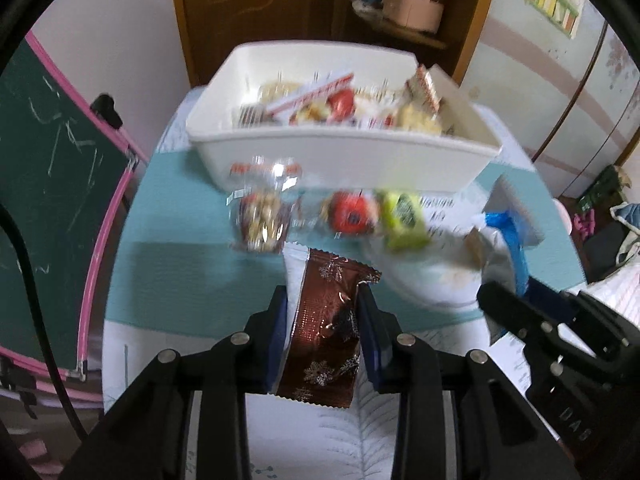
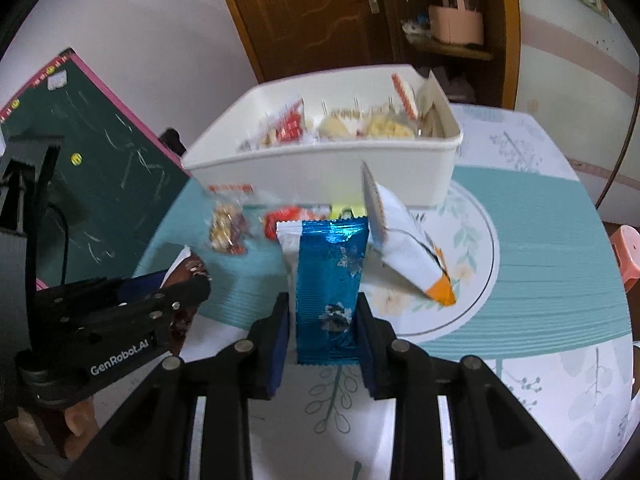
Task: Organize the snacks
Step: 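Carry both packets over the white bin and release them inside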
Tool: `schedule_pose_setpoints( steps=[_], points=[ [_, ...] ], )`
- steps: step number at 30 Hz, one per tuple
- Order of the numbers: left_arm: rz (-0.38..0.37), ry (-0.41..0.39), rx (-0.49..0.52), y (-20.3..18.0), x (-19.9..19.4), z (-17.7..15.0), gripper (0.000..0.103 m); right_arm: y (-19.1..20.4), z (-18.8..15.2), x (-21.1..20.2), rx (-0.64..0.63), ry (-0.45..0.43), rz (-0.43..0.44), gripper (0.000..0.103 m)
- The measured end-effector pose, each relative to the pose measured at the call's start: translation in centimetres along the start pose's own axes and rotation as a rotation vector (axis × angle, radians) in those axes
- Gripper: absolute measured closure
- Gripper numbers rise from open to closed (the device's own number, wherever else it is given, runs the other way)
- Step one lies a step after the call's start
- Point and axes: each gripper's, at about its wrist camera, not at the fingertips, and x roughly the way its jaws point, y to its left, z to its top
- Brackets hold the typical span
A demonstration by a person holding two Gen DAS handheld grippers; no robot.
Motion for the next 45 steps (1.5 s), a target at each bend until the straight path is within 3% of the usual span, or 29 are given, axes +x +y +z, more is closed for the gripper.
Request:
schedule_pose_setpoints(
  steps=[9,20,31,41,42,44,45],
  points=[
    [-0.007,-0.095,0.017,-0.4,-3.4,3.9,0.072,-0.4,3.2,-2.7,0.004,-0.107,0.003,0.073],
    [0.008,-0.171,0.052,-1.0,-4.8,9.8,0.072,-0.7,8.9,-4.4,-0.014,-0.207,-0.007,0.073],
    [0.044,-0.241,0.090,-1.0,-5.3,17.1,0.072,-1.2,16.6,-4.1,-0.042,-0.215,-0.008,0.073],
    [0.033,-0.199,0.039,0.5,-1.6,21.5,0.071,-0.5,21.4,0.7,-0.047,-0.122,-0.021,0.071],
    [0.026,-0.197,0.039,0.6,-1.3,21.5,0.070,-0.5,21.6,1.2,-0.045,-0.115,-0.024,0.071],
    [0.005,-0.175,0.039,0.8,-0.1,21.7,0.059,-0.7,22.0,2.4,-0.045,-0.101,-0.046,0.069],
    [0.006,-0.159,0.036,0.9,0.5,21.7,0.037,-0.7,22.1,2.9,-0.047,-0.091,-0.058,0.064]
  ],
)
